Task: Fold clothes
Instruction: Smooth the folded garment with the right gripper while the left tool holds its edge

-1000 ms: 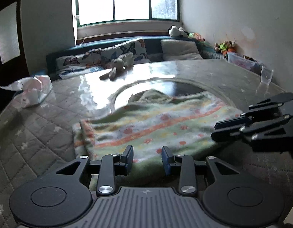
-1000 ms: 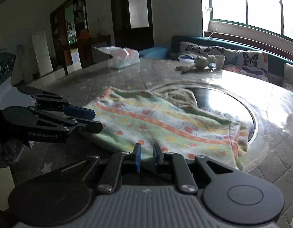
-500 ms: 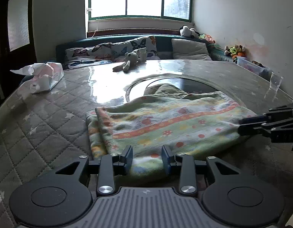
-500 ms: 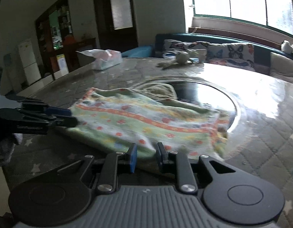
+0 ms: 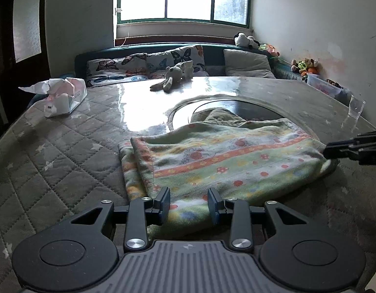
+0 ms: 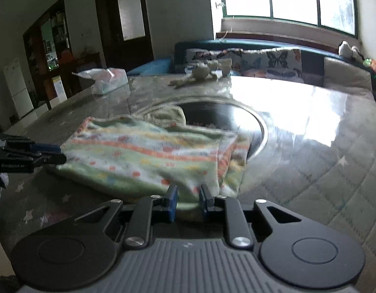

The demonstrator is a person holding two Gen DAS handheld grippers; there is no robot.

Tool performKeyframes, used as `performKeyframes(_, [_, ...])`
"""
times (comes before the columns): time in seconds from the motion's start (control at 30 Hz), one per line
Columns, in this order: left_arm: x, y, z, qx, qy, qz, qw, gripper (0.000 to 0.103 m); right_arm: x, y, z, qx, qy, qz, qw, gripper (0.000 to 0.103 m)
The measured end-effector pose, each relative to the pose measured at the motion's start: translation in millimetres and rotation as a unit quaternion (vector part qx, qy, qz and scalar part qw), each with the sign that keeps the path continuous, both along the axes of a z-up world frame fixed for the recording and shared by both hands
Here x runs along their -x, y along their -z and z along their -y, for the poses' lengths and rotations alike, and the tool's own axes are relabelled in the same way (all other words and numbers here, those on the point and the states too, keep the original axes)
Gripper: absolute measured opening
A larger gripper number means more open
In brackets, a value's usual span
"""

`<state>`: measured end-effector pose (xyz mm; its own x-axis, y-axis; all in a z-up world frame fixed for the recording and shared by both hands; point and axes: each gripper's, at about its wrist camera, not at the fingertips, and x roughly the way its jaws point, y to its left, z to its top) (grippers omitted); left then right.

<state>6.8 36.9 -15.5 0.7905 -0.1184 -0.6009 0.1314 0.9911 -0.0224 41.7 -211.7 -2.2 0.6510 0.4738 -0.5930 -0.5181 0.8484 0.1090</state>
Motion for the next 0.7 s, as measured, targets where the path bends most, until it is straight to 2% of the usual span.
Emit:
performKeyframes(0.13, [-8.9, -0.2, -3.2, -0.008, -0.007, -0.001, 0.9999, 0.037, -10.9, -0.4, -6.6, -0.008, 0.001, 0.008, 1.0, 0.02])
performKeyframes(0.27, [-19.4, 2.3, -10.8, -0.014, -0.017, -0.009, 0.9997, 0.037, -23.9, 8.4, -7.3, -0.004, 0.008, -0.011, 1.0, 0.02])
performKeyframes(0.43, [-34.9, -5.7, -16.5, -0.002, -0.017, -0.006, 0.9998, 0.037, -28.2, 7.1, -4.8, 0.002, 0.011, -0.012, 1.0, 0.02])
performKeyframes(0.53, [-49.4, -11.1, -11.1, -0.014, -0.012, 0.007, 0.9998, 0.037, -36.6, 3.0, -8.6, 0.001, 0.01, -0.007, 1.0, 0.021])
performKeyframes(0.7, [-77.6, -6.5, -12.6, -0.014, -0.016, -0.005, 0.9998, 0.035, -64.5, 4.4, -18.2, 0.008, 0.012, -0.007, 1.0, 0.021])
